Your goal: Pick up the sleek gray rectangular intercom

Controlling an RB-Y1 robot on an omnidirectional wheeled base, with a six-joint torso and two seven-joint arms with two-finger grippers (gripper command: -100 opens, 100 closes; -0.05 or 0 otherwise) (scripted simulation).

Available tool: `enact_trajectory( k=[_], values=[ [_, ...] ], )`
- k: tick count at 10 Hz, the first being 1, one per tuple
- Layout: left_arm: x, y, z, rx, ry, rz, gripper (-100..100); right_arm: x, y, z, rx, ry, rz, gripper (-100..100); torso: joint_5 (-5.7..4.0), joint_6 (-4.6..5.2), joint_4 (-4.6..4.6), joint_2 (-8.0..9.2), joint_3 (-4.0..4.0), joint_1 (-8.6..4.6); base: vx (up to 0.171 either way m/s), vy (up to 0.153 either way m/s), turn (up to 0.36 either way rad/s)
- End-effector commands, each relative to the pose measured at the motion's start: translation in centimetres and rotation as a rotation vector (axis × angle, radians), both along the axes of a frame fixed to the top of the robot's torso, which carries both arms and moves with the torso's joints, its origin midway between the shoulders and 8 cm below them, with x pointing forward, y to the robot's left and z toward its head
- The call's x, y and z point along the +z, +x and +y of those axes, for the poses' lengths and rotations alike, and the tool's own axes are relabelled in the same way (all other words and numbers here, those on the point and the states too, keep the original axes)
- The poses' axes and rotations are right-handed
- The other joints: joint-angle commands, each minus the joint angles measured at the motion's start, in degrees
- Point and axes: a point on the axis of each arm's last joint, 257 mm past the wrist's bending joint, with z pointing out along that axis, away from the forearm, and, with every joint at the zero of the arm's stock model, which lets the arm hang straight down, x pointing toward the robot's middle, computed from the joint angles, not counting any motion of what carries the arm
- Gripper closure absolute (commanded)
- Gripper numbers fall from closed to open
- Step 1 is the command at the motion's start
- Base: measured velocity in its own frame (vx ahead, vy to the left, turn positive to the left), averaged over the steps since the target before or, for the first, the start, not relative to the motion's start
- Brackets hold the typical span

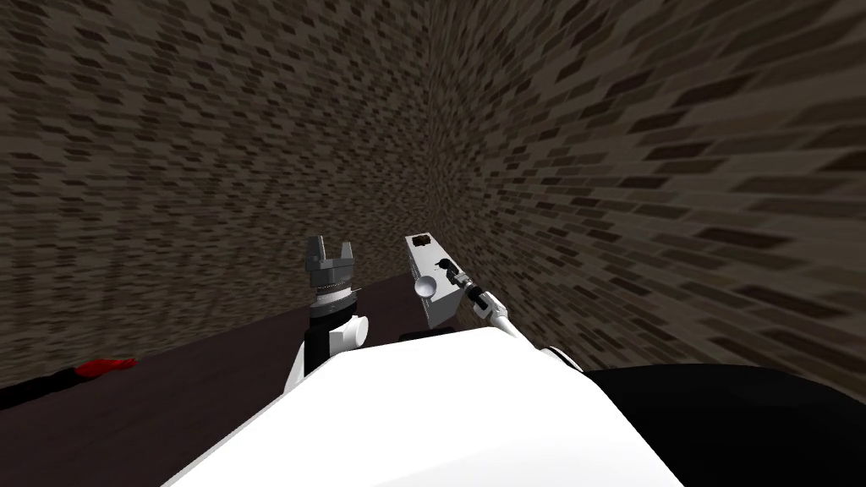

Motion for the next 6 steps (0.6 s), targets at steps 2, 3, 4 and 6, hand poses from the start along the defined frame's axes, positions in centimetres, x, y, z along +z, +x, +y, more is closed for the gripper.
enact_trajectory(
  k=[2,3,4,6],
  values=[
    [0.0,0.0,0.0,0.0,0.0,0.0,0,0.6,-0.8,1.7,0.018,-0.003,-0.013,100,0.0,0.07,-0.03,-0.03,-0.03,-0.03,0.063,-0.027,-0.13],
    [0.0,0.0,0.0,0.0,0.0,0.0,0,1.3,-0.6,1.9,0.022,-0.001,-0.026,100,0.0,0.02,0.01,-0.02,0.0,-0.02,0.021,-0.011,0.007],
    [0.0,0.0,0.0,0.0,0.0,0.0,0,0.9,-1.7,3.0,0.025,-0.003,-0.015,100,0.02,-0.01,0.06,0.09,0.07,0.02,0.041,-0.02,-0.165],
    [0.0,0.0,0.0,0.0,0.0,0.0,0,1.5,-1.4,3.0,0.026,0.0,-0.025,100,0.03,-0.02,0.09,0.11,0.1,0.03,0.03,-0.014,-0.063]
  ],
)
